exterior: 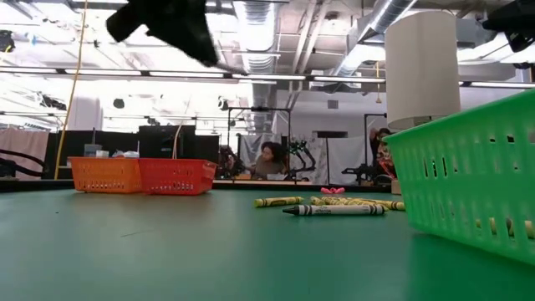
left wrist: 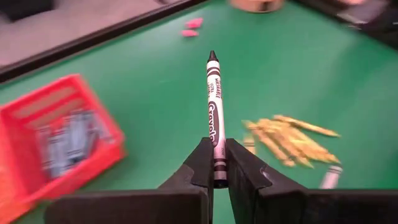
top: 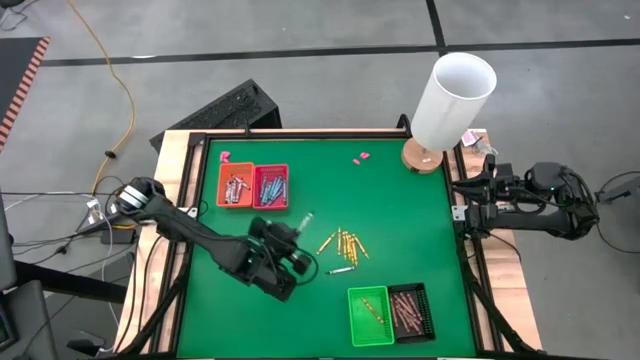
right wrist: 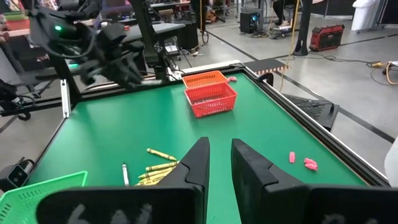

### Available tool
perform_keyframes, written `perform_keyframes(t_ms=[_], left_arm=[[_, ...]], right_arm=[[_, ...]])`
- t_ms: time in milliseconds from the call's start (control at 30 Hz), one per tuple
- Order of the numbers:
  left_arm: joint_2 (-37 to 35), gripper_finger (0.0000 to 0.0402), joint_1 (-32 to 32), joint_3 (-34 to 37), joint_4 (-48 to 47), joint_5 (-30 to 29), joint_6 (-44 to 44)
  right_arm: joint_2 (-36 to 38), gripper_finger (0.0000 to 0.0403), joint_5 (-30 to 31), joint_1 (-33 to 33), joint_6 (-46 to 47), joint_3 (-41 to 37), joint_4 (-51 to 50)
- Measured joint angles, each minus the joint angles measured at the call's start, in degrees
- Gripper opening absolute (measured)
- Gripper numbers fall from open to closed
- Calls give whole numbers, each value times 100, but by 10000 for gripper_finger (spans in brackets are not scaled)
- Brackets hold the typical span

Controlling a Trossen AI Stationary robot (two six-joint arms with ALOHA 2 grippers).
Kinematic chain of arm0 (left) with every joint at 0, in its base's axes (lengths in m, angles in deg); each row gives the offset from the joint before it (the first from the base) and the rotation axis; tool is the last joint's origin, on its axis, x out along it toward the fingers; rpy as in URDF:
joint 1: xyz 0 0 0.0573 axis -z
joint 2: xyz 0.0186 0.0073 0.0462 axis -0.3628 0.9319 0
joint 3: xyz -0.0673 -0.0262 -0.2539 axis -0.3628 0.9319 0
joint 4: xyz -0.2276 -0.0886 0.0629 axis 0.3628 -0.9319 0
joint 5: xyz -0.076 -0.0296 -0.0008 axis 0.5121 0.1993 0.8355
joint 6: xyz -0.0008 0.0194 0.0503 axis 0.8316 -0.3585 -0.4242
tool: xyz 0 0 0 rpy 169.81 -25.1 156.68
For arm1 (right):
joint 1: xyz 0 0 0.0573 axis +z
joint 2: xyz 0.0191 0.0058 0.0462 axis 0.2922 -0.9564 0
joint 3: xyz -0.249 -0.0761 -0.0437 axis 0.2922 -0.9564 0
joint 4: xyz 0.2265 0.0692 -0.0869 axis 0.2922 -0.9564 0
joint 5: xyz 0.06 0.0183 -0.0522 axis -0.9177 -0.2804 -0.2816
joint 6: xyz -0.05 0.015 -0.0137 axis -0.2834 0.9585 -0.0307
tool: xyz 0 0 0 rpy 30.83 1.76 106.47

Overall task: Sort crayons
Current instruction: Put the black crayon into the orange bin

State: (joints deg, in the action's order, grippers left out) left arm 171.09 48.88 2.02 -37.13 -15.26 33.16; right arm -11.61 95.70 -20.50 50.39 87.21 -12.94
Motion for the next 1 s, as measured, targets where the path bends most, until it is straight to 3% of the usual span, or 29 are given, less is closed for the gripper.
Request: perform_keyframes(t_ms=[267,433,767,1000], left_arm=[[-146,11,-211,17,-2841,91,2294],[-231,11,-361,404,-3661,235,3252],[-1334,11,-998,1843,-3417,294,3675],[-2264,11,-1581,2980,-2066,199,3166]], right_arm=[[0,68,0,0,0,0,0],[0,68,0,0,0,0,0],[1,68,0,0,0,2,-2],[1,68,0,-2,0,2,0]])
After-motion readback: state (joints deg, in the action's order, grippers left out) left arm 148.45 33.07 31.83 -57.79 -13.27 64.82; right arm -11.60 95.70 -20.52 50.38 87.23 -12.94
